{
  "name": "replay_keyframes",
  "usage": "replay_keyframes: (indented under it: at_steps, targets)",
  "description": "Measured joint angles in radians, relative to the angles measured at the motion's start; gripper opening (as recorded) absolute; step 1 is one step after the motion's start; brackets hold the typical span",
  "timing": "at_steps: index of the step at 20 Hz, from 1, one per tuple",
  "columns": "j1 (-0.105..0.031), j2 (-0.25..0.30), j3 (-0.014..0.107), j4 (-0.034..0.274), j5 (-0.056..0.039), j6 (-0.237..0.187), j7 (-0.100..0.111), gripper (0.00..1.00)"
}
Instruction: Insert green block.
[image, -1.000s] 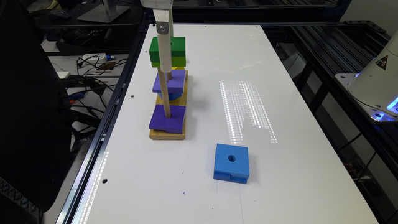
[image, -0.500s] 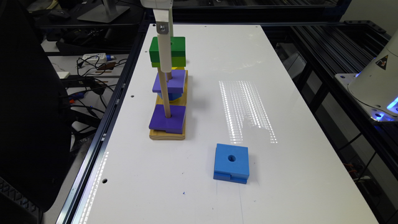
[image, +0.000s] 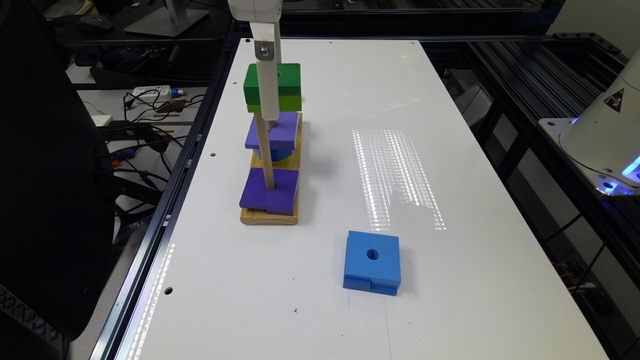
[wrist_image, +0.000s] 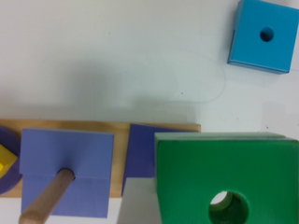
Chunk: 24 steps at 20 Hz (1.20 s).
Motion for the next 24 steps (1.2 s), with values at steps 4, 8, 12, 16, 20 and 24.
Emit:
replay_keyframes:
  at_steps: [4, 8, 12, 16, 20, 24]
  targets:
    - [0.0, 0.017, 0.0, -0.016, -0.0001, 0.03, -0.001, 0.0]
    - [0.0, 0.017, 0.0, -0.017, -0.0001, 0.031, -0.001, 0.0]
    - [0.0, 0.017, 0.0, -0.017, -0.0001, 0.031, -0.001, 0.0]
    - [0.0, 0.017, 0.0, -0.017, -0.0001, 0.031, -0.001, 0.0]
    - [0.0, 0.017, 0.0, -0.017, -0.0001, 0.031, -0.001, 0.0]
    - [0.0, 0.017, 0.0, -0.017, -0.0001, 0.031, -0.001, 0.0]
